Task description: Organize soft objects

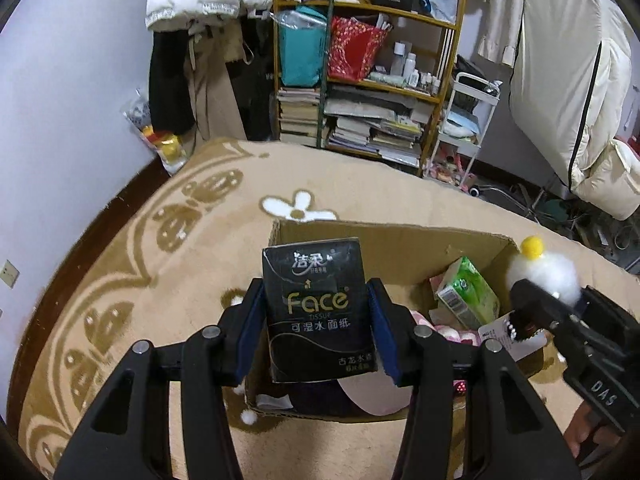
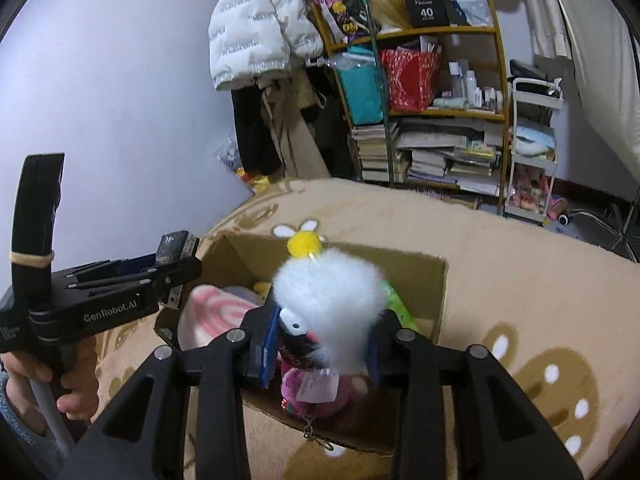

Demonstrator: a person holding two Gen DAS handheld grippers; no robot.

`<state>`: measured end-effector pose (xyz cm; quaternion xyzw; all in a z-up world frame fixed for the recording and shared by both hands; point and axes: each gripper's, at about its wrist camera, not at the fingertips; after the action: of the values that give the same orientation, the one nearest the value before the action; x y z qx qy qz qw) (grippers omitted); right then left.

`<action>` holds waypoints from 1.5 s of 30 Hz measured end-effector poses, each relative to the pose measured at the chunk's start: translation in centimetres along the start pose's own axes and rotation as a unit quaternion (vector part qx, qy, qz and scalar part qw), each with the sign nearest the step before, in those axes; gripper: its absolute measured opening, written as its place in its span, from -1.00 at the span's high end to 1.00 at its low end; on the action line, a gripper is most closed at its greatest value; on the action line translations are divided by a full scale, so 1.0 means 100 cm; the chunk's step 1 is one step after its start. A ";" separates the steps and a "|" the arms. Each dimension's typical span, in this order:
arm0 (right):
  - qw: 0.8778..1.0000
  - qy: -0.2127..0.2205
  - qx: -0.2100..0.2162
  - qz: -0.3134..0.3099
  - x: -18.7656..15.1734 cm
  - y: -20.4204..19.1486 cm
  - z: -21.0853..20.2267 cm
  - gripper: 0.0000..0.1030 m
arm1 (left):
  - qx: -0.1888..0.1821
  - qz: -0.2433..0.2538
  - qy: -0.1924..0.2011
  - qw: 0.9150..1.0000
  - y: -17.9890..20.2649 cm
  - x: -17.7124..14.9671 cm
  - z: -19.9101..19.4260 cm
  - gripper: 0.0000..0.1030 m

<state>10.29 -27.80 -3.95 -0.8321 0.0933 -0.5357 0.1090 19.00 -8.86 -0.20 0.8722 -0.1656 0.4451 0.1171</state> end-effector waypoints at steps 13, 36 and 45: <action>1.000 0.007 -0.006 0.021 0.001 0.002 -0.013 -0.23 | 0.017 0.004 0.010 1.000 -0.007 -0.003 -0.020 -0.72; 0.992 0.117 -0.039 -0.008 0.023 -0.024 -0.157 -1.00 | 0.104 0.046 0.146 0.983 -0.006 -0.011 -0.187 -0.98; 0.985 0.162 -0.047 -0.032 0.017 -0.035 -0.214 -1.00 | 0.115 0.031 0.208 0.971 -0.019 -0.027 -0.252 -0.99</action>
<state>-8.41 -26.64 7.10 -0.7408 0.1079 -0.6620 0.0354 -0.31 2.18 12.02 0.7623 -0.1124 0.6365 0.0340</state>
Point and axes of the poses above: each gripper's, at about its wrist camera, not at the fingertips, and z roughly the way its jaws point, y to its right, x to its top, and after that the axes turned 14 degrees about y, right-handed
